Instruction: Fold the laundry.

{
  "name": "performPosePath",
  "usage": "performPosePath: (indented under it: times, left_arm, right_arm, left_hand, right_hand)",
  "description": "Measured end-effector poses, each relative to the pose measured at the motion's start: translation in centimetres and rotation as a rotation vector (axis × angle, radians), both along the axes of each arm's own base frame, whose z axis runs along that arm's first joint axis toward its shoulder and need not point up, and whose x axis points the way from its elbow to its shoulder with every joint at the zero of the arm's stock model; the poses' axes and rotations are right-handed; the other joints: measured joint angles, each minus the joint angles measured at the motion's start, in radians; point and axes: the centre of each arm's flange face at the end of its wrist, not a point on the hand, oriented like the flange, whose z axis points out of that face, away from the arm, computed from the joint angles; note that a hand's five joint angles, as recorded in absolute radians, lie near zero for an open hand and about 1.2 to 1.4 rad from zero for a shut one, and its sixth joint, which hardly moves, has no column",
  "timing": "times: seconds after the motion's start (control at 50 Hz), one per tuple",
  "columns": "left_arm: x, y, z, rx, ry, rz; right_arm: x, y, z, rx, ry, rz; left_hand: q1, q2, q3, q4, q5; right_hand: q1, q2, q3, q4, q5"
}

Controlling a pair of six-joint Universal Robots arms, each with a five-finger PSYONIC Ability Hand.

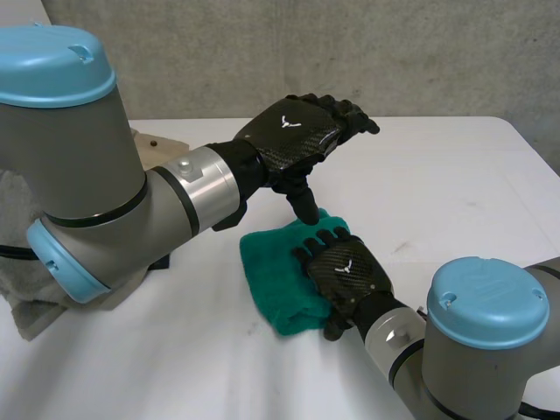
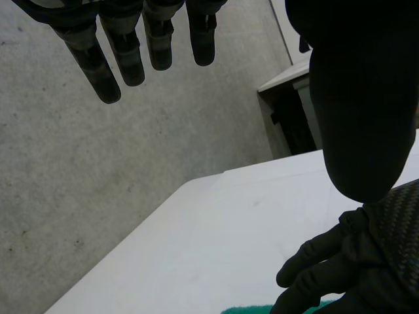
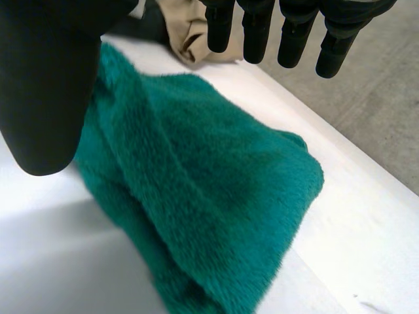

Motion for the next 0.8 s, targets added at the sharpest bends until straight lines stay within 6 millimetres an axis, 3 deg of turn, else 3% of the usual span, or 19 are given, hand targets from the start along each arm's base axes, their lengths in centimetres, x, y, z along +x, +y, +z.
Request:
performPosePath:
  times: [0.14,0.3,0.58,0.62,0.7,0.8]
  left_arm:
    - [0.0,0.5,1.1,-0.024,0.016,0.016]
    - [0.2,0.6,2.0,-0.045,0.032,0.029]
    - [0.4,0.5,1.2,-0.031,0.022,0.035]
    - [0.4,0.5,1.0,-0.029,0.021,0.035]
    - [0.4,0.5,0.7,-0.027,0.021,0.036]
    - [0.5,0.5,0.5,-0.026,0.021,0.037]
  right_arm:
    - [-1.6,-1.9,0.6,0.16,-0.196,-0.171]
    - [-3.9,-4.6,-1.5,0.31,-0.313,-0.329]
    - [-3.8,-6.3,-4.3,0.343,-0.296,-0.305]
    - [-3.4,-6.6,-4.6,0.332,-0.293,-0.296]
    - [-3.0,-7.2,-4.9,0.313,-0.288,-0.286]
    - [-3.0,-8.4,-4.9,0.292,-0.295,-0.291]
  left_hand:
    - [0.0,0.0,0.0,0.0,0.0]
    - [0.0,0.0,0.0,0.0,0.0]
    - [0.0,0.0,0.0,0.0,0.0]
    - [0.0,0.0,0.0,0.0,0.0]
    - [0.0,0.0,0.0,0.0,0.0]
    - [0.0,0.0,0.0,0.0,0.0]
  right_hand:
    - [0.0,0.0,0.0,0.0,0.0]
    - [0.0,0.0,0.0,0.0,0.0]
    - [0.019,0.042,0.04,0.038,0.037]
    - [0.134,0.167,0.16,0.14,0.138]
    - [0.666,0.741,0.765,0.771,0.699]
    - [0.753,0.852,0.909,0.978,0.854]
